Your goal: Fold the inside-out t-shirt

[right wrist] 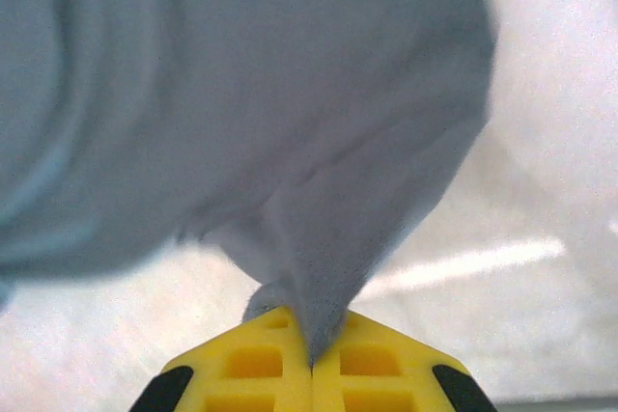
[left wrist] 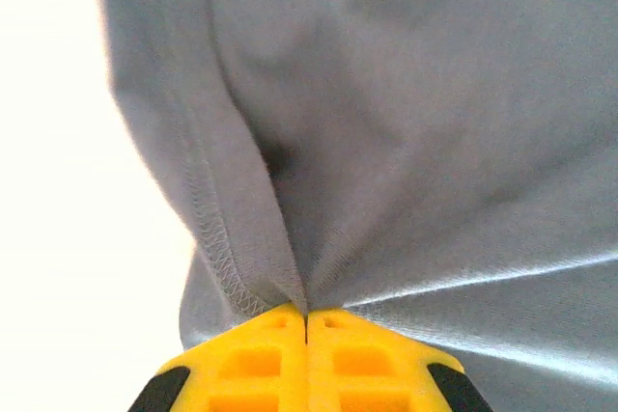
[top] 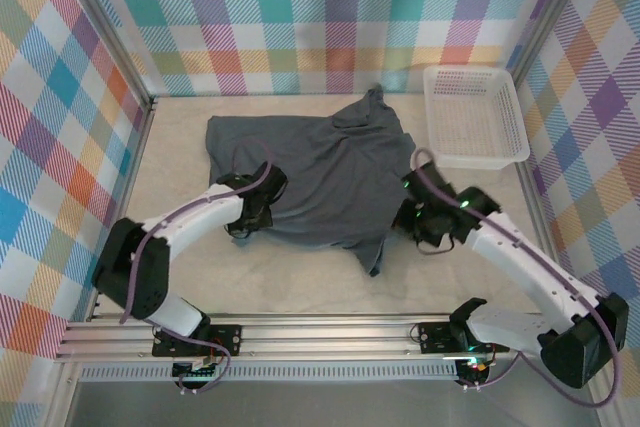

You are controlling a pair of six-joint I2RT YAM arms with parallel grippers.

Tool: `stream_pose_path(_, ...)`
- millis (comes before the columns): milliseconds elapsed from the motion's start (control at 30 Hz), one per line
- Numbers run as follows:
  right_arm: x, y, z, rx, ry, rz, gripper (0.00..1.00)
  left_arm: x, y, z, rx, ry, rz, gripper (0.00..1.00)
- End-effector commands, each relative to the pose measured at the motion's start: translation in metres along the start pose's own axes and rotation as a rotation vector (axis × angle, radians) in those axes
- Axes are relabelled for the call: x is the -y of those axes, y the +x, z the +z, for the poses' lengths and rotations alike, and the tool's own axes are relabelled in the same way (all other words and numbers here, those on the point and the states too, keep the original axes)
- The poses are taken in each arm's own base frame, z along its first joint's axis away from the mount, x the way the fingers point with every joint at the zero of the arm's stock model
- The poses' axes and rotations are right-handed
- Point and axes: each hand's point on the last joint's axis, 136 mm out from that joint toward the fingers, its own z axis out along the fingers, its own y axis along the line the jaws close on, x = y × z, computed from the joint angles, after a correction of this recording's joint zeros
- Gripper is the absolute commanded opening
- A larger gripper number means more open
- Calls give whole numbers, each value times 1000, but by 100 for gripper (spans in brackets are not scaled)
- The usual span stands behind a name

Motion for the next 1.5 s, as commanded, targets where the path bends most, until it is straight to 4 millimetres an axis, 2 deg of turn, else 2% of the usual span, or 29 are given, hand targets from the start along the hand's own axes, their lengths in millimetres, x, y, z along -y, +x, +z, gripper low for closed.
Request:
stream_pose_path(0, 31, -63, -41, 198, 95, 15, 0, -34, -54, -40, 218, -111, 87, 0)
stream_pose_path(100, 38, -97, -54, 255, 103, 13, 0, -46, -82, -39, 243, -118, 92, 0)
stream_pose_path(200, 43, -109, -59, 249, 141, -5, 0, -58, -106, -35, 249, -154, 81, 0)
stream_pose_path(333, 58, -114, -73, 283, 145, 36, 0, -70, -125, -20, 223, -149, 32, 0)
stream_pose_path(400, 71, -115, -77, 285, 172, 54, 0, -68, -132, -13, 217, -104, 14, 0)
stream_pose_path(533, 89, -118, -82, 277, 193, 94, 0, -43, -142, -1, 226, 59, 78, 0)
stream_pose_path(600, 84, -116, -73, 246, 142, 112, 0, -20, -144, 7, 225, 166, 147, 0)
stream_pose_path(667, 69, -110, -54, 165, 50, 127, 0, -4, -148, 13, 210, 228, 152, 0)
stream_pose_path(733, 60, -105, -36, 98, -10, 152, 0, 1, -152, 26, 195, 227, 108, 0)
stream_pose_path(800, 53, -103, -26, 68, -55, 175, 0, -7, -156, 46, 182, 142, 63, 0)
stream_pose_path(900, 45, -106, -21, 55, -103, 182, 0, -23, -157, 76, 128, 8, 19, 9)
stream_pose_path(967, 42, -107, -22, 53, -114, 176, 0, -23, -156, 80, 103, 12, -12, 20)
stream_pose_path(1067, 41, -107, -24, 58, -119, 165, 0, -20, -150, 67, 88, 69, -72, 31)
stream_pose_path(1167, 44, -103, -24, 60, -114, 158, 0, -14, -133, 46, 42, 161, -168, 35)
stream_pose_path(1267, 45, -99, -21, 58, -118, 159, 0, 2, -110, 37, -11, 297, -250, 37)
stream_pose_path(1367, 45, -98, -18, 55, -127, 165, 0, 5, -98, 41, -54, 323, -319, 39)
stream_pose_path(1467, 42, -98, -17, 50, -143, 163, 0, 11, -101, 49, -49, 357, -381, 40)
